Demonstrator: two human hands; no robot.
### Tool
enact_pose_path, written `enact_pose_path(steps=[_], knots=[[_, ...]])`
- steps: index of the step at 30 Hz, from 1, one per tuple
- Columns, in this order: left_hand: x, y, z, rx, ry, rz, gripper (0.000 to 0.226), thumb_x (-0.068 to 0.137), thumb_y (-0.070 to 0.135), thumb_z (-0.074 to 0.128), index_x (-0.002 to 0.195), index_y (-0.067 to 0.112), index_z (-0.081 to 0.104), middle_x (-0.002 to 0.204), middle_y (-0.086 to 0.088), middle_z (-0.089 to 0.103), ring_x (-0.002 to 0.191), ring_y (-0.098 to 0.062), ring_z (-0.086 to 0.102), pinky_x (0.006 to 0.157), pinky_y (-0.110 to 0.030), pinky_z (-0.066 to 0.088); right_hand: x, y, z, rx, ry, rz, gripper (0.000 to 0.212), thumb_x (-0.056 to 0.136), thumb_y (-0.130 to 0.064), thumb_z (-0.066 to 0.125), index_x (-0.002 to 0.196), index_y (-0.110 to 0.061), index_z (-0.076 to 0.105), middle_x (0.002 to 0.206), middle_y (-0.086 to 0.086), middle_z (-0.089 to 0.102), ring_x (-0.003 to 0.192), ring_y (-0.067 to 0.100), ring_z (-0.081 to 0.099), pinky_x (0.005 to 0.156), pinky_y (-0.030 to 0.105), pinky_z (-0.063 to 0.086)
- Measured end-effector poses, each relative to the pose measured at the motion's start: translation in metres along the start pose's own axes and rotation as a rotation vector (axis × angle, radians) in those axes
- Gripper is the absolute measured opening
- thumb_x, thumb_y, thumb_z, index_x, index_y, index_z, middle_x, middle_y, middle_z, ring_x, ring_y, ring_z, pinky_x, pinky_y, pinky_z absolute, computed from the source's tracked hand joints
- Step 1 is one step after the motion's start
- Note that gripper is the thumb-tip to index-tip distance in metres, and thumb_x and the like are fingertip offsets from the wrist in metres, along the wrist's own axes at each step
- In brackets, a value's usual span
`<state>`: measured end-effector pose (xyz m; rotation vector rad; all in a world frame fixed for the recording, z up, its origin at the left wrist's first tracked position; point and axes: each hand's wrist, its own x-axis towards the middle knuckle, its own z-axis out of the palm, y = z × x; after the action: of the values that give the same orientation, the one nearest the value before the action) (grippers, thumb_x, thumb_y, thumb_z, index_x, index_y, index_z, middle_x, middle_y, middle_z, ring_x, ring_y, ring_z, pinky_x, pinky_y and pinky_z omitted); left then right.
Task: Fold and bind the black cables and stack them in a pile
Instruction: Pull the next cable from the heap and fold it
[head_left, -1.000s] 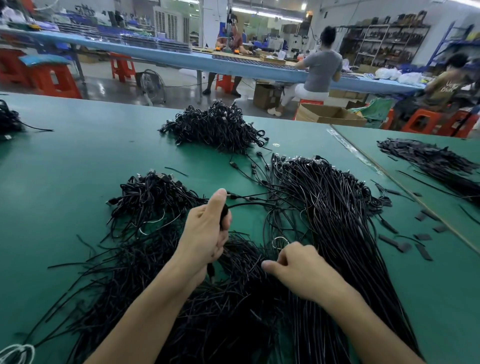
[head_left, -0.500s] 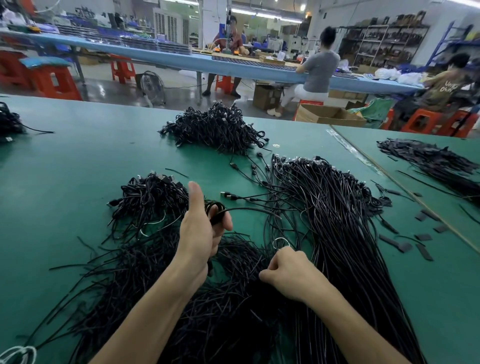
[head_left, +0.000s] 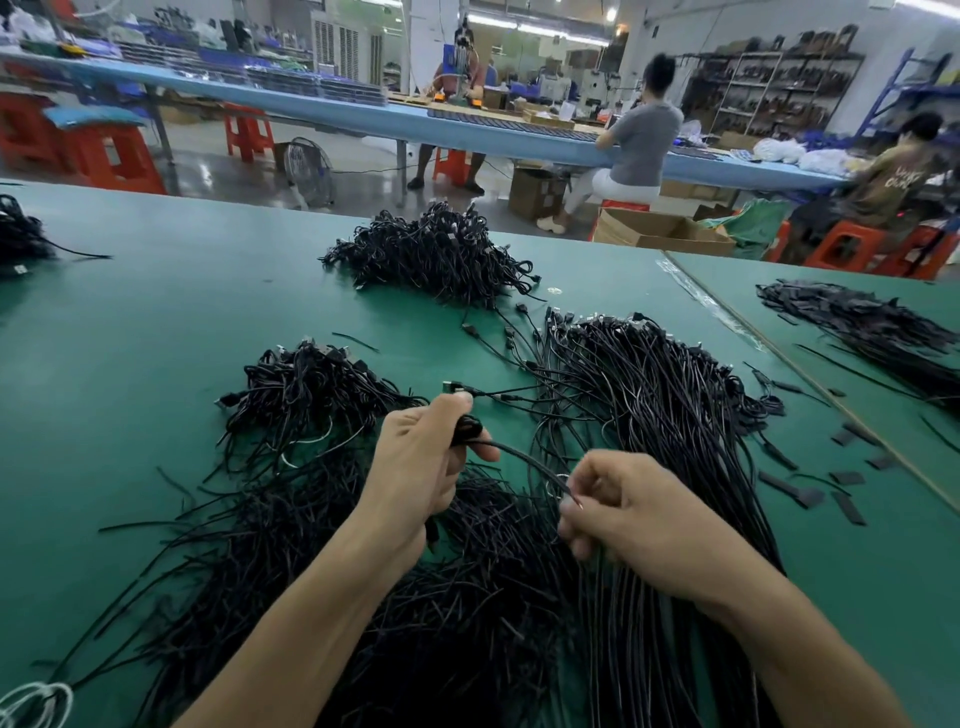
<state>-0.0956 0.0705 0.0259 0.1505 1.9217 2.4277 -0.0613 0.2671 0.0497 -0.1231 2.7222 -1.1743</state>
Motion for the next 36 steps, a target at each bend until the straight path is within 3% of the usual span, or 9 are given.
enact_pose_path(steps=[5,8,10,13,19,23,27,31,36], knots=[[-0.008,0.008,0.008,0.05,-0.222,-0.072,0.013,0.09,0.031,0.058,0.086,0.019,0.063,0.049,0.008,0.041,0.038,-0.01,0.025,0.038,-0.017,0.021,0.008,-0.027,0.009,0.26,0.292,-0.262,0.008,0.092,-0.016,0.065,0.087,-0.022,0.066,0.077,0.0,0.073,0.067,0.019,0.068,0.067,0.041,0.059],[-0.01,0.006,0.013,-0.003,-0.243,0.03,0.031,0.085,0.033,0.055,0.105,0.01,0.061,0.071,-0.005,0.059,0.061,-0.022,0.052,0.062,-0.032,0.045,0.005,-0.041,0.018,0.283,0.256,-0.384,0.007,0.091,-0.021,0.064,0.091,-0.024,0.071,0.08,-0.004,0.072,0.07,0.014,0.067,0.066,0.032,0.058],[-0.012,0.009,0.013,-0.028,-0.19,0.114,0.031,0.092,0.035,0.05,0.098,0.01,0.065,0.066,-0.009,0.057,0.059,-0.021,0.053,0.059,-0.032,0.046,0.002,-0.043,0.021,0.233,0.236,-0.413,0.01,0.093,-0.014,0.066,0.093,-0.022,0.073,0.082,-0.01,0.071,0.073,0.007,0.066,0.066,0.02,0.052],[-0.01,0.008,0.013,-0.106,-0.117,0.085,0.044,0.107,0.034,0.035,0.089,0.009,0.067,0.042,0.004,0.031,0.033,-0.009,0.021,0.039,-0.015,0.022,0.0,-0.042,0.022,0.108,0.296,-0.457,0.013,0.09,-0.013,0.068,0.098,-0.02,0.075,0.085,-0.011,0.067,0.077,0.006,0.063,0.068,0.012,0.043],[-0.006,0.003,0.015,-0.135,0.005,0.026,0.059,0.106,0.043,0.031,0.075,0.013,0.071,0.042,-0.003,0.029,0.033,-0.011,0.018,0.042,-0.015,0.02,0.001,-0.042,0.036,0.194,0.381,-0.439,0.017,0.086,-0.01,0.073,0.094,-0.025,0.075,0.089,-0.011,0.069,0.086,0.01,0.066,0.078,0.031,0.053],[-0.006,0.003,0.013,-0.147,0.005,0.033,0.061,0.107,0.044,0.03,0.075,0.015,0.074,0.042,-0.002,0.031,0.035,-0.01,0.016,0.041,-0.016,0.019,0.005,-0.038,0.036,0.171,0.461,-0.324,0.007,0.085,-0.021,0.077,0.08,-0.025,0.073,0.071,-0.01,0.069,0.063,0.007,0.061,0.059,0.025,0.048],[-0.003,0.002,0.013,-0.132,0.076,0.001,0.062,0.106,0.048,0.03,0.074,0.019,0.074,0.042,-0.001,0.029,0.035,-0.011,0.018,0.041,-0.016,0.02,0.001,-0.04,0.043,-0.044,0.487,-0.405,0.011,0.088,-0.017,0.073,0.081,-0.025,0.068,0.083,-0.015,0.064,0.083,0.005,0.06,0.072,0.011,0.046],[-0.002,-0.003,0.013,-0.096,0.067,-0.011,0.063,0.105,0.049,0.035,0.064,0.015,0.07,0.045,-0.004,0.04,0.036,-0.013,0.027,0.04,-0.018,0.024,-0.007,-0.046,0.05,-0.5,0.507,-0.652,0.007,0.092,-0.011,0.067,0.09,-0.016,0.063,0.093,-0.004,0.062,0.089,0.014,0.057,0.08,0.026,0.05],[-0.005,-0.007,0.01,-0.085,-0.138,-0.064,0.064,0.101,0.05,0.045,0.067,-0.004,0.041,0.061,-0.009,0.027,0.062,-0.035,0.01,0.052,-0.042,0.014,-0.015,-0.052,0.041,-0.794,0.475,-0.781,0.008,0.085,-0.007,0.064,0.092,-0.011,0.065,0.088,0.002,0.058,0.076,0.018,0.054,0.05,0.031,0.045]])
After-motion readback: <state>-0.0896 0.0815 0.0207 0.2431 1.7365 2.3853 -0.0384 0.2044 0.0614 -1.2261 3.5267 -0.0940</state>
